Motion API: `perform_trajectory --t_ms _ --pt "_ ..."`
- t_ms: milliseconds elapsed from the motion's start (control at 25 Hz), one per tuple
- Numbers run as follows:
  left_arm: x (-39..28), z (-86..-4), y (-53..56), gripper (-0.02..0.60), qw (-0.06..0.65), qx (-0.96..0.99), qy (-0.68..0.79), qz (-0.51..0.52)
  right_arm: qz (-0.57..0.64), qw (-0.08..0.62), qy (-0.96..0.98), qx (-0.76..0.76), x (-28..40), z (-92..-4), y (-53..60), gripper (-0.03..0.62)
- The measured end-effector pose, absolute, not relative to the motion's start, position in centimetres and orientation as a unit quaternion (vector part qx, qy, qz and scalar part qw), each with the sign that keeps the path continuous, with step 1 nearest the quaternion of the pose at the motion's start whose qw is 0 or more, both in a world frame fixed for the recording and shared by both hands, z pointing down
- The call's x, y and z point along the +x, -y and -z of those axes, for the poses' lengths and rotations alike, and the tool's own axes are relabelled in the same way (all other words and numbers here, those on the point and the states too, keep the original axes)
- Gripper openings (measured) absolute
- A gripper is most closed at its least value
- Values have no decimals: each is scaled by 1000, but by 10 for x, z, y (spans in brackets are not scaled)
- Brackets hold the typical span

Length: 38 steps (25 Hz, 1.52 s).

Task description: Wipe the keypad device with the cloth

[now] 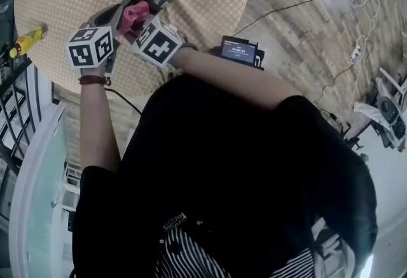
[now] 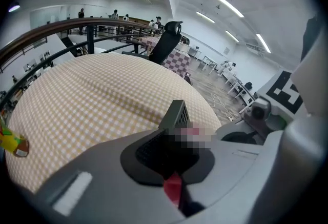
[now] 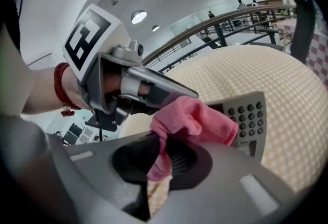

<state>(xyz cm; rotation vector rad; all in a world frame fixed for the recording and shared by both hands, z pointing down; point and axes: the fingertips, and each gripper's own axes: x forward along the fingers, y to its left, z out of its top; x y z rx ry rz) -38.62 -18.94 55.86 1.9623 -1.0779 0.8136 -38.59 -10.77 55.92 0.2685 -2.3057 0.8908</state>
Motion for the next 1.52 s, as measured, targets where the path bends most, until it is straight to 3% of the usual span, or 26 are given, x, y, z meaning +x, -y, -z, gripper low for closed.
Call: perform_trajectory --t_ms 360,520,800,1080,1520 --pt "-385 -560 190 3 372 760 415 -335 -374 328 859 119 -388 -584 130 44" --pt "-384 -560 189 3 367 761 411 -343 -351 357 858 113 -381 -594 120 44" --pt "-386 -562 189 3 365 759 414 -346 -427 403 802 111 -356 -637 90 44" --pt "-386 -561 187 2 365 754 426 -340 -376 334 856 121 -400 -568 131 44" --pt "-388 -561 187 3 363 753 429 -342 -421 414 802 94 -354 -651 76 44"
